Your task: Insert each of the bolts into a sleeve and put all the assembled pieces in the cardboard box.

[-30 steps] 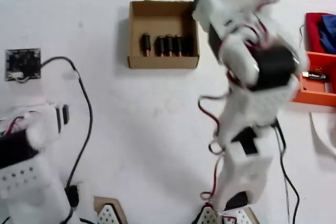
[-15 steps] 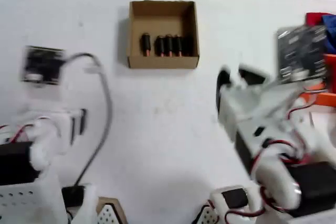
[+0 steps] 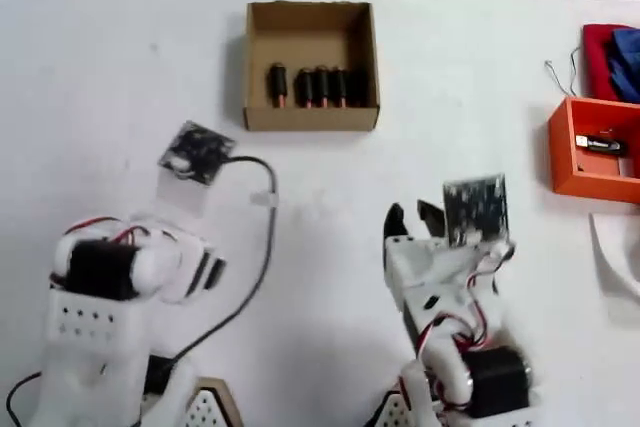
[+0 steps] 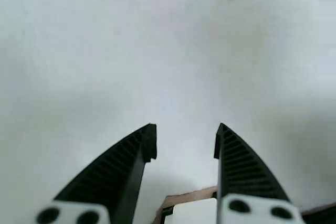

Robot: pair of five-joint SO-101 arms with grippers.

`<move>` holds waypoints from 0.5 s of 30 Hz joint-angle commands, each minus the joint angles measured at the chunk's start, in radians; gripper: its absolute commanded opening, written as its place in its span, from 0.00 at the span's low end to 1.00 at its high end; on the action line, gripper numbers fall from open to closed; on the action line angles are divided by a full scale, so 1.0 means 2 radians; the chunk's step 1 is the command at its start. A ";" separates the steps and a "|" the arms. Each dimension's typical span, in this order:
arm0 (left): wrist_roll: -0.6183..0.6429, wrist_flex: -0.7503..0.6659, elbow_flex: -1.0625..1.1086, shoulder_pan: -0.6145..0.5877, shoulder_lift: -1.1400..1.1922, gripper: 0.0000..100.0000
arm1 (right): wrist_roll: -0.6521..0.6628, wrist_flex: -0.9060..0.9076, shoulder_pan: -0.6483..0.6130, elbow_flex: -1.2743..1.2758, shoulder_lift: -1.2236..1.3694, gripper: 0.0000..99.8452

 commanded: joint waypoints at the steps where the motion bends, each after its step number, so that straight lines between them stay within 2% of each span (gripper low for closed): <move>1: -0.002 -0.060 0.036 -0.075 -0.005 0.20 | 0.006 -0.033 0.000 0.102 -0.081 0.10; 4: -0.002 -0.109 0.042 -0.140 -0.005 0.20 | 0.006 -0.035 0.003 0.129 -0.050 0.10; 7: -0.002 -0.139 0.037 -0.178 -0.015 0.20 | 0.005 -0.032 0.003 0.139 -0.048 0.10; 10: -0.003 -0.130 0.036 -0.182 -0.063 0.20 | 0.002 -0.032 0.003 0.140 -0.048 0.09; 15: -0.023 -0.070 0.041 -0.157 -0.211 0.20 | 0.002 -0.034 0.003 0.150 -0.048 0.09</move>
